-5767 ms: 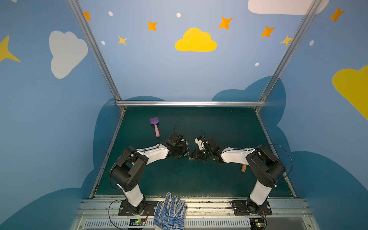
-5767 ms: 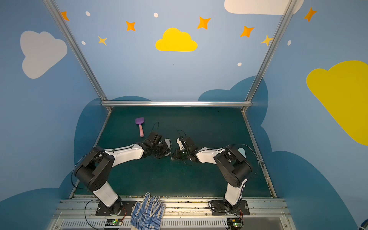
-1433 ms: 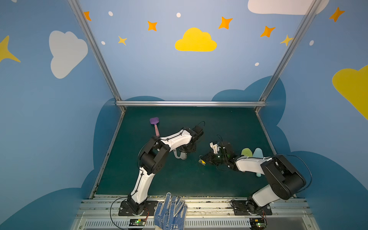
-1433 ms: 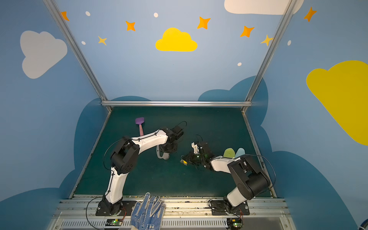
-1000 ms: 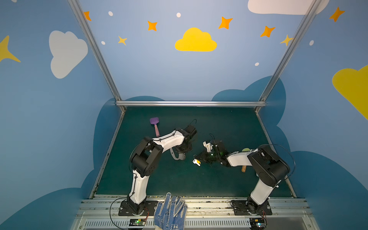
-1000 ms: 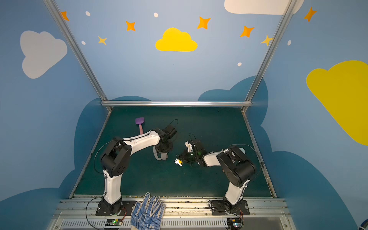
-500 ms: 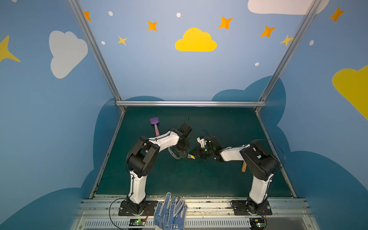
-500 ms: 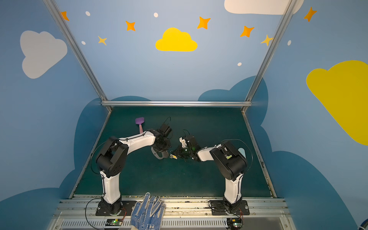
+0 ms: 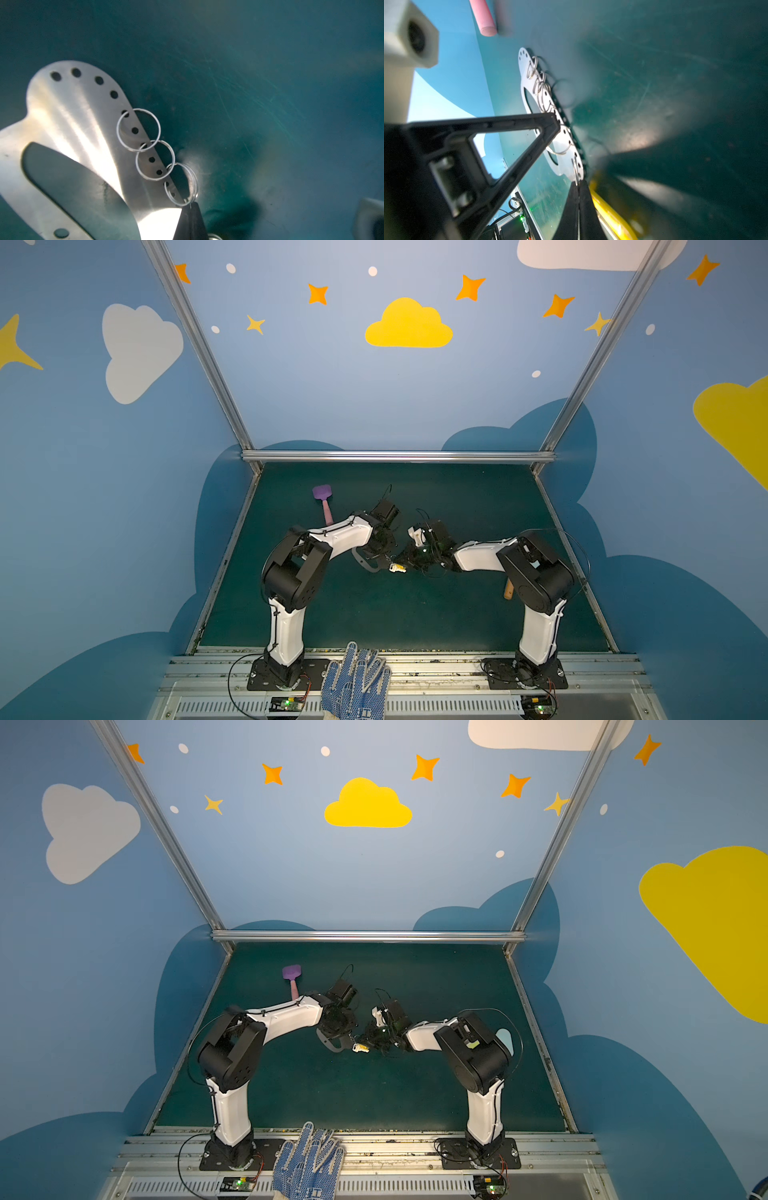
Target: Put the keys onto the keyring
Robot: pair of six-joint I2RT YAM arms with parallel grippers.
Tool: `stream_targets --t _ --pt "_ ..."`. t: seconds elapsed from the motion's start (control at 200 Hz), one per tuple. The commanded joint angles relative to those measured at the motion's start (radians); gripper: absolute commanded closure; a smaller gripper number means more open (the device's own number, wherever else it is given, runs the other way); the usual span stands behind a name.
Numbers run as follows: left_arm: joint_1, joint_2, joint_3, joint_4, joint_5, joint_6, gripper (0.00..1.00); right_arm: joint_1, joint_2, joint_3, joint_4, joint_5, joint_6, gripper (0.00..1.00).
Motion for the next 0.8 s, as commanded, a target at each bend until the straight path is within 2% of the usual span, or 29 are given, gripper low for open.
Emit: stream_targets --t 0.0,0.37,0.541,0.796 --pt "0.004 -0.032 -0.009 0.016 0.006 -0.016 0.96 0.004 0.023 0.023 -0.022 0.007 0.017 1.0" --pt "0.004 -0.039 -0.024 0.034 0.008 -0.032 0.96 0.005 0.026 0.024 0.044 0.014 0.055 1.0" --pt "0.004 -0.037 -0.025 0.038 0.015 -0.033 0.96 0.006 0.042 0.059 0.026 -0.021 0.044 1.0" --pt "0.003 -0.042 -0.022 0.039 0.012 -0.035 0.96 0.009 0.031 0.049 0.017 -0.003 0.045 1.0"
